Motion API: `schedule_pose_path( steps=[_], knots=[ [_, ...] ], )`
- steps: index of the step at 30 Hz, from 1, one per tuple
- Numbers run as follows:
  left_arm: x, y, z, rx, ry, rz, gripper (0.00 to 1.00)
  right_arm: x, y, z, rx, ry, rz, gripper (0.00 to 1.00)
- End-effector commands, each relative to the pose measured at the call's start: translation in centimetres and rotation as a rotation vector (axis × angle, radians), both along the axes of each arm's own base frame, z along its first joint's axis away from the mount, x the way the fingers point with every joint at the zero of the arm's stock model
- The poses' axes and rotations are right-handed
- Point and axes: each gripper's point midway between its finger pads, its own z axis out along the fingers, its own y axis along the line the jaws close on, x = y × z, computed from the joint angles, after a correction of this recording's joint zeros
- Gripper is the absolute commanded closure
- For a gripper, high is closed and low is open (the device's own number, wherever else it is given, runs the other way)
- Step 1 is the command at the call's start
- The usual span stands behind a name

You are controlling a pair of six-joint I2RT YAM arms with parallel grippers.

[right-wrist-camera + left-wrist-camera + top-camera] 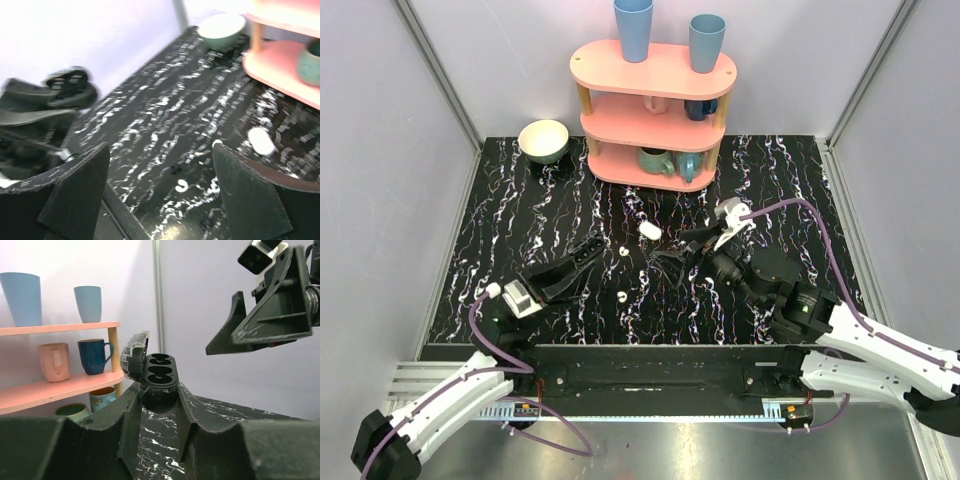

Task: Insert the wireless bluetooth earbuds into the charging case
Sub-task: Pick up the right earbud from the center of the board.

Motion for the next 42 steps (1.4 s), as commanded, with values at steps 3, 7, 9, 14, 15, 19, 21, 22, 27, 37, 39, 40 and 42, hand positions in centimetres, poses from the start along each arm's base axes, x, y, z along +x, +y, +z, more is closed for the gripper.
schedule_pose_path(
  steps=[3, 7, 9, 14, 15, 19, 21, 22, 27, 37, 39, 40, 42],
  knots=[
    [0.8, 1.3, -1.9, 0.035, 0.040, 0.095, 1.00, 3.1, -4.3, -7.8, -0.182, 0.178, -0.308, 0.13],
    [0.6, 1.7, -1.9, 0.032, 0.042, 0.104, 1.00, 2.4, -2.6, -12.1, -0.254, 0.293, -0.251, 0.16],
    [0.5, 1.8, -1.9, 0.035, 0.045, 0.108, 1.00, 2.2, -1.6, -14.1, -0.298, 0.339, -0.223, 0.22],
    [0.5, 1.8, -2.1, 0.042, 0.060, 0.105, 1.00, 2.4, 0.8, -16.2, -0.330, 0.405, -0.178, 0.38],
    [0.5, 1.8, -2.0, 0.041, 0.059, 0.106, 1.00, 2.4, 1.3, -17.0, -0.345, 0.419, -0.166, 0.40],
    [0.7, 1.9, -2.2, 0.045, 0.077, 0.109, 1.00, 2.5, 2.5, -18.4, -0.374, 0.449, -0.149, 0.44],
    [0.6, 1.8, -2.3, 0.044, 0.083, 0.104, 1.00, 2.2, 3.0, -19.6, -0.395, 0.479, -0.124, 0.47],
    [0.7, 1.9, -2.3, 0.043, 0.086, 0.107, 1.00, 1.9, 3.2, -20.2, -0.399, 0.504, -0.114, 0.48],
    [0.8, 1.9, -2.7, 0.044, 0.100, 0.109, 1.00, 0.1, 4.9, -23.4, -0.404, 0.634, -0.028, 0.52],
    [1.1, 1.5, -2.9, 0.049, 0.119, 0.097, 1.00, -0.6, 6.6, -26.3, -0.421, 0.743, 0.007, 0.59],
    [1.1, 1.4, -3.1, 0.054, 0.123, 0.094, 1.00, 0.2, 6.1, -26.8, -0.439, 0.735, -0.053, 0.58],
    [1.1, 1.3, -3.1, 0.054, 0.123, 0.093, 1.00, 0.3, 6.0, -26.9, -0.446, 0.732, -0.062, 0.58],
    [1.3, 1.3, -3.3, 0.056, 0.130, 0.096, 1.00, 0.9, 5.6, -27.3, -0.475, 0.728, -0.111, 0.58]
  ],
)
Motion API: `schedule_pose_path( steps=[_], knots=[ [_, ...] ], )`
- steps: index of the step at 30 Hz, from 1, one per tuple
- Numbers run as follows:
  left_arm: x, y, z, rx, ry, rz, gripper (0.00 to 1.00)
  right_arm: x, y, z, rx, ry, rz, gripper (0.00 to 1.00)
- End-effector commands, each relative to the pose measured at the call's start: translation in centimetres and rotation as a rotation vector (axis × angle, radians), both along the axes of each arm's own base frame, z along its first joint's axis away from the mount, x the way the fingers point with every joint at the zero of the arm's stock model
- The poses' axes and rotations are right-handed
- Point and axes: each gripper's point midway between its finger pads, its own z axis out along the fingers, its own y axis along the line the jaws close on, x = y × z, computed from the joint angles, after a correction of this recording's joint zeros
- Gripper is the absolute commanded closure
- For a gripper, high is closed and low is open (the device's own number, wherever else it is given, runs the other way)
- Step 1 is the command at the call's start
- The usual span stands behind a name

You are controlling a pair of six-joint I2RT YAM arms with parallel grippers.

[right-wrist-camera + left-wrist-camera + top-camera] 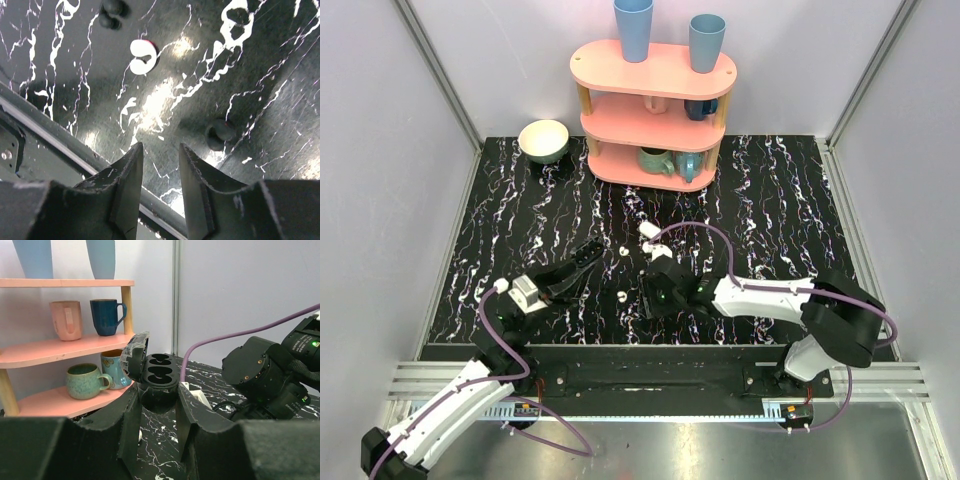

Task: Insert the wireless bluetooth earbuds into the charging case
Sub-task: Pick up the right earbud from the center of the board.

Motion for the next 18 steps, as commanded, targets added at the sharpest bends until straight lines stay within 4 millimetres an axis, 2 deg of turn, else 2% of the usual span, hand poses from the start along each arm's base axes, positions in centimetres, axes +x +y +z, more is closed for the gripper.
schedule_pose_path(
  steps=[1, 9, 18],
  knots=[
    [0.0, 0.2, 0.4, -0.033, -0.011, 0.004, 1.00, 2.4, 0.9, 1.5, -0.004, -0.061, -0.073, 0.57],
    [0.1, 0.1, 0.3, -0.030, -0.005, 0.004, 1.00, 3.1, 0.0, 0.4, -0.083, -0.073, -0.112, 0.58],
    [0.2, 0.1, 0.2, -0.031, -0.003, 0.008, 1.00, 3.0, -0.9, -0.8, -0.134, -0.064, -0.123, 0.59]
  ],
)
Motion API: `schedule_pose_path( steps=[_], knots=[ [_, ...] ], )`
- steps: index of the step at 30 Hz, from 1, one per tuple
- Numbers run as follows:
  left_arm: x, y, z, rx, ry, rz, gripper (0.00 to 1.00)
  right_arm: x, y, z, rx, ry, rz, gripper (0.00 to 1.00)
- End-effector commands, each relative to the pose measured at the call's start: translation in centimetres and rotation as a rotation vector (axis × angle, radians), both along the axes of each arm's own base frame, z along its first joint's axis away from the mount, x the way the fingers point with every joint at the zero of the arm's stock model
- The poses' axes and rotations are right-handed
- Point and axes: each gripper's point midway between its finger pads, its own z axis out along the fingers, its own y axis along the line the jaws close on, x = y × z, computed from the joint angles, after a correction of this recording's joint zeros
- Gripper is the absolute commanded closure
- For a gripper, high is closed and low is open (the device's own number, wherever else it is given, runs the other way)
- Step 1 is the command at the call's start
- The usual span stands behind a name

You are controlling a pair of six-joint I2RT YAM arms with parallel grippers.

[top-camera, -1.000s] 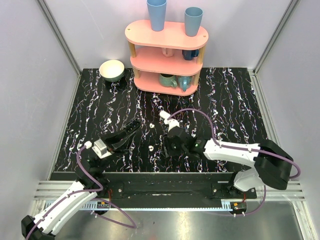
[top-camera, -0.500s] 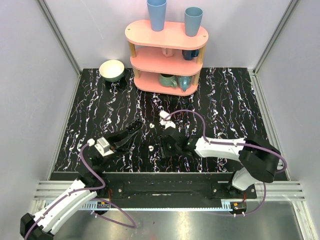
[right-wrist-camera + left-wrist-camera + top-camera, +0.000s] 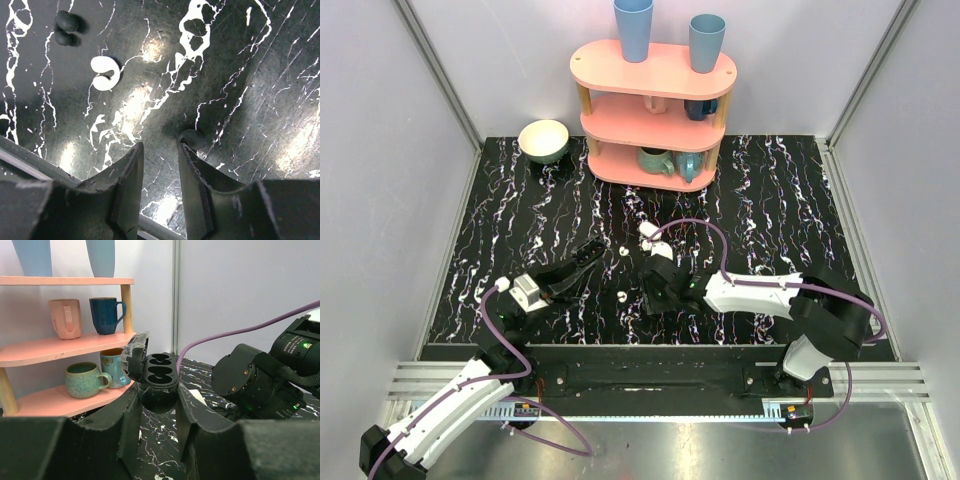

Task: Insert the wireless bluetooth earbuds into the charging case
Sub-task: Pick up the right earbud from the center of the board.

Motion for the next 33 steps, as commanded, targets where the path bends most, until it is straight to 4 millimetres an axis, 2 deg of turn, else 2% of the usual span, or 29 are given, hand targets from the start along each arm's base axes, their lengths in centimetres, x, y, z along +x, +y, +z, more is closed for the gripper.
schedule_pose_path(
  steps=[1, 10, 20, 33],
  knots=[
    [0.0, 0.3, 0.5, -0.035, -0.013, 0.011, 1.00, 1.1, 0.1, 0.4, -0.012, -0.030, -0.040, 0.59],
    [0.1, 0.3, 0.5, -0.035, -0.011, 0.010, 1.00, 1.5, 0.2, 0.1, -0.031, -0.042, -0.036, 0.61],
    [0.1, 0.3, 0.5, -0.038, -0.008, 0.011, 1.00, 1.9, -1.3, -0.3, -0.107, -0.067, -0.053, 0.64],
    [0.2, 0.2, 0.1, -0.033, 0.002, 0.008, 1.00, 1.7, -2.0, -0.6, -0.153, -0.060, -0.036, 0.69]
  ],
)
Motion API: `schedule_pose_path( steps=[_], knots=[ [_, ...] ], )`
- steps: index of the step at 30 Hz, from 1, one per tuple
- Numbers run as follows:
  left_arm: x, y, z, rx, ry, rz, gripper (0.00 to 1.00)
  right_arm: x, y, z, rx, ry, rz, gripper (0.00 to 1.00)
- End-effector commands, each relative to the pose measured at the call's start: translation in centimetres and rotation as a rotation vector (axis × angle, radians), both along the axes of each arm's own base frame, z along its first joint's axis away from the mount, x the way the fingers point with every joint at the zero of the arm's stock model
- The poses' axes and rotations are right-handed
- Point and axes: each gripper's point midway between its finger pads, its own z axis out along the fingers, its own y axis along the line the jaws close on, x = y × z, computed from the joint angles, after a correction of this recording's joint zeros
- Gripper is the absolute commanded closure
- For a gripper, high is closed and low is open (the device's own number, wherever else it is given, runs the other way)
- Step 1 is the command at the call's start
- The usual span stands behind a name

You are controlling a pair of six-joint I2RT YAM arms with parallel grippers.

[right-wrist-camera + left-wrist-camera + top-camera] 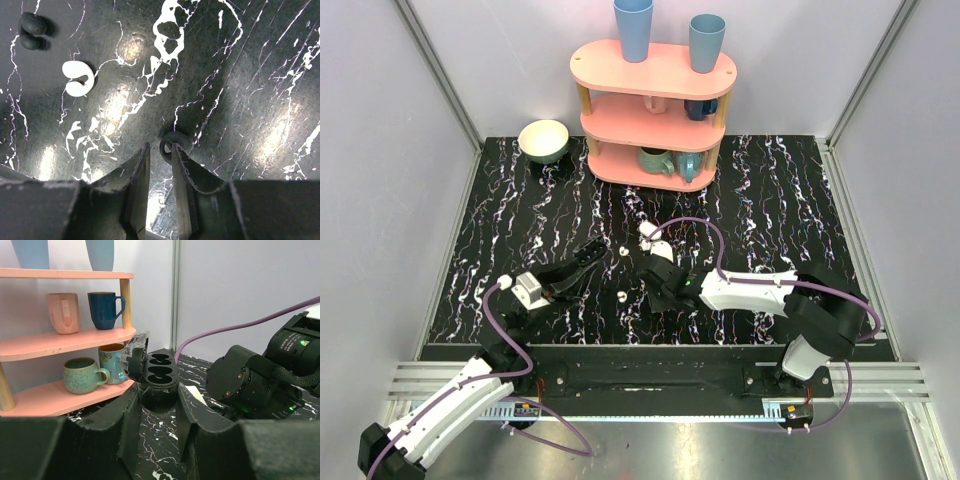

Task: Insert the wireless bluetooth earbuds into the charging case
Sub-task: Pick up the right earbud from the center of the board.

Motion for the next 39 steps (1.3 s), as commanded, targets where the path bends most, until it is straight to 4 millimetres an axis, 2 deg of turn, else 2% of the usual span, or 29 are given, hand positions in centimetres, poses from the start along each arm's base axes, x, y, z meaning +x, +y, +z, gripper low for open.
schedule_pose_path(
  steps=[1, 18, 20, 29, 32, 39],
  knots=[
    [0.0, 0.4, 0.6, -0.038, -0.020, 0.015, 1.00, 0.9, -0.7, 0.2, -0.056, -0.034, -0.017, 0.69],
    [0.0, 0.4, 0.4, -0.045, -0.014, 0.009, 1.00, 1.0, -1.8, 0.0, -0.104, -0.046, -0.025, 0.73],
    [-0.1, 0.4, 0.5, -0.047, -0.016, 0.011, 1.00, 1.0, -1.9, 0.0, -0.107, -0.048, -0.026, 0.77],
    [-0.1, 0.4, 0.4, -0.047, -0.013, 0.010, 1.00, 1.4, -2.2, 0.4, -0.124, -0.070, -0.031, 0.85],
    [-0.1, 0.4, 0.3, -0.044, -0.012, 0.009, 1.00, 1.5, -2.5, 0.9, -0.126, -0.092, -0.022, 0.86],
    [-0.1, 0.4, 0.4, -0.047, -0.013, 0.010, 1.00, 2.0, -2.6, 4.3, -0.072, -0.177, 0.015, 0.87]
  ],
)
